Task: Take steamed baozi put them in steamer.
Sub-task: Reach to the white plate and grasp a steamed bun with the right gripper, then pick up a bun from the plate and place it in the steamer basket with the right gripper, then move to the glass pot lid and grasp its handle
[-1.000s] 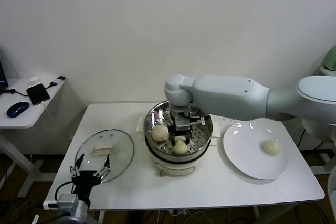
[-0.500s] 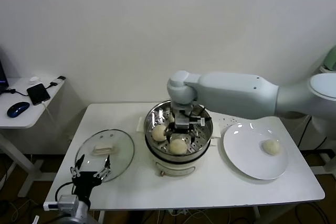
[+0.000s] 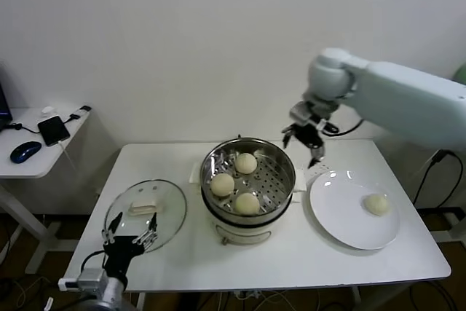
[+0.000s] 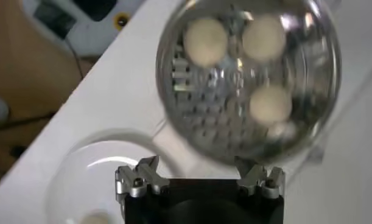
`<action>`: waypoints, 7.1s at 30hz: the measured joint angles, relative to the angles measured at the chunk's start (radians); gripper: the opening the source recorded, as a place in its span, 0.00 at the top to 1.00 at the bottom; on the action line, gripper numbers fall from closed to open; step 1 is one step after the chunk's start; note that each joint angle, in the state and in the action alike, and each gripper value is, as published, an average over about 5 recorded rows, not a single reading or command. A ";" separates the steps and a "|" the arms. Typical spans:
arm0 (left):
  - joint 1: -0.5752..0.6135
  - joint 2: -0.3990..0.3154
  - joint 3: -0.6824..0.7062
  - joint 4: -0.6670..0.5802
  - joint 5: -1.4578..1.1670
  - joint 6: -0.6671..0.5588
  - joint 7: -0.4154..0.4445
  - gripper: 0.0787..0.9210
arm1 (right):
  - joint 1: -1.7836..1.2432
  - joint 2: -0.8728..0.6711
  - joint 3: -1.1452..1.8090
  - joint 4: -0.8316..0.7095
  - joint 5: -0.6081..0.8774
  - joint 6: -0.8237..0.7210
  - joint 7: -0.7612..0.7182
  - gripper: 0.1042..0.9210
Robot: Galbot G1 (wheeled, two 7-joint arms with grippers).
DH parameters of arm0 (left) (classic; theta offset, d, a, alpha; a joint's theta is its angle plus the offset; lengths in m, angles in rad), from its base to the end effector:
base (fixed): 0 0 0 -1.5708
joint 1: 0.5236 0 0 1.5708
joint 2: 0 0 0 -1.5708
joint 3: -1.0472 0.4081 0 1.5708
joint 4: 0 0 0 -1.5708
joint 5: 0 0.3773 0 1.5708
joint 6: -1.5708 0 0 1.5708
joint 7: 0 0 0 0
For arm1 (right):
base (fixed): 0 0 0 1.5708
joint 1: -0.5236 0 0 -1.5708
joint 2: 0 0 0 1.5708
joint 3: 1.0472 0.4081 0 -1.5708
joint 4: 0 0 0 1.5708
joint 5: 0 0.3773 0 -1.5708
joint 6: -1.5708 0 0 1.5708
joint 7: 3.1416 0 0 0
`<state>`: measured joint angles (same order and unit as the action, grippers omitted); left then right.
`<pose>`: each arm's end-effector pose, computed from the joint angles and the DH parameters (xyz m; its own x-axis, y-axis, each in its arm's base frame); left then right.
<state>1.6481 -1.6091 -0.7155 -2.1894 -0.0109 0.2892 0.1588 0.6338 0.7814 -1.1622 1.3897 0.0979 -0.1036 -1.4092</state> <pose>0.1407 0.0513 -0.3285 -0.9619 -0.0320 0.2716 -0.0267 0.9994 0.0233 0.5981 -0.0783 0.0233 -0.1156 -0.0760 0.9904 -0.8743 -0.4655 -0.1378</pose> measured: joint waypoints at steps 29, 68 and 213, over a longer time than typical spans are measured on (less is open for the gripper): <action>0.033 0.000 -0.004 0.020 -0.052 0.014 0.026 0.12 | -0.687 -0.090 0.682 -0.439 -0.440 0.179 0.054 0.12; 0.017 0.009 -0.004 0.042 -0.056 0.018 0.042 0.12 | -0.784 0.057 0.833 -0.689 -0.663 0.273 0.140 0.12; -0.150 0.032 -0.002 0.188 0.274 -0.195 -0.128 0.12 | -1.794 0.287 1.718 0.301 0.464 0.121 1.169 0.12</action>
<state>1.4977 -1.5772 -0.7178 -2.0017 0.2634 0.0941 0.0311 -1.1602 1.0689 0.5556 1.6903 0.5616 0.0170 -0.2405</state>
